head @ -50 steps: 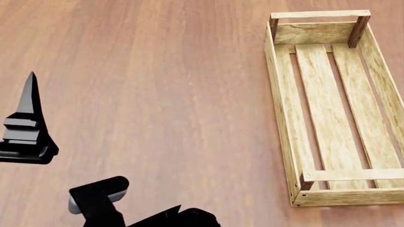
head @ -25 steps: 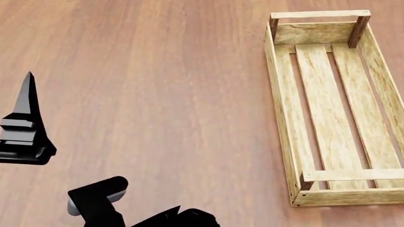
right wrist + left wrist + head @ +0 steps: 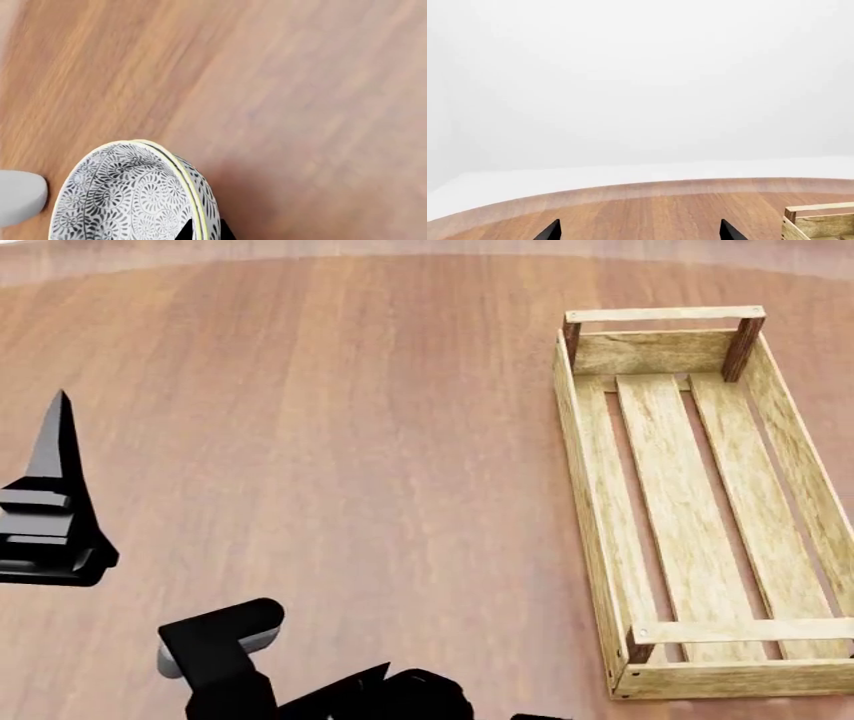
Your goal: Stack the right bowl on the left bowl and place them in the tray.
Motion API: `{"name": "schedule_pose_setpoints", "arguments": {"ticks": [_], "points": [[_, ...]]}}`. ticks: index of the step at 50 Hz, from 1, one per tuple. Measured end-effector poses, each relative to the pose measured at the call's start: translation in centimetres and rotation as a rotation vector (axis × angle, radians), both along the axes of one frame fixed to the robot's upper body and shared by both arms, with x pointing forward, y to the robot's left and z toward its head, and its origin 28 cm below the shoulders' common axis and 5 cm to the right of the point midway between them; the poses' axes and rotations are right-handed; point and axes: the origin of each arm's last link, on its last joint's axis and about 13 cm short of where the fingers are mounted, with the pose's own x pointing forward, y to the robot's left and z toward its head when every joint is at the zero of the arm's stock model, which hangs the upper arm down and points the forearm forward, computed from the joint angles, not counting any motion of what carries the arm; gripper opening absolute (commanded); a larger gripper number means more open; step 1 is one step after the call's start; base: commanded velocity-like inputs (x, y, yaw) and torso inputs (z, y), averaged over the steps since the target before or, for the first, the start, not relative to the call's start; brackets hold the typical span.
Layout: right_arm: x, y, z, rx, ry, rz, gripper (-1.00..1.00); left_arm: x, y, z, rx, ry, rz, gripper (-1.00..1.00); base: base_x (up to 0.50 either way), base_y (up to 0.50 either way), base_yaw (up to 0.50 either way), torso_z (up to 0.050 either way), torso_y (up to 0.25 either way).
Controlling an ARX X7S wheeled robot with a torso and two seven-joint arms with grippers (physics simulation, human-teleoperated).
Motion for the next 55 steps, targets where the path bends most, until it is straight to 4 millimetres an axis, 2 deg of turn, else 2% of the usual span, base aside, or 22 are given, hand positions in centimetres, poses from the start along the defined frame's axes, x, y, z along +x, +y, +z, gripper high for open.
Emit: {"name": "schedule_pose_setpoints", "arguments": {"ticks": [12,32,44,55], "points": [[3.0,-0.9,2.6,0.033,-0.049,-0.140,-1.00,0.0,0.0,0.1,0.001,-0.007,-0.003,1.00,0.00,0.00,0.00,0.000,0.000],[8.4,-4.2,10.3,0.070,-0.188,-0.394,-1.00,0.2,0.1,-0.1,0.004,-0.007,-0.004,1.00,0.00,0.00,0.00,0.000,0.000],[10.6,-7.3,14.9,0.123,-0.235,-0.580,-1.00,0.2,0.1,-0.3,0.002,-0.003,-0.005,1.00,0.00,0.00,0.00,0.000,0.000],[11.6,-11.1,16.6,0.164,-0.233,-0.778,-1.00,0.4,0.1,-0.3,0.002,0.000,-0.005,1.00,0.00,0.00,0.00,0.000,0.000]]}}
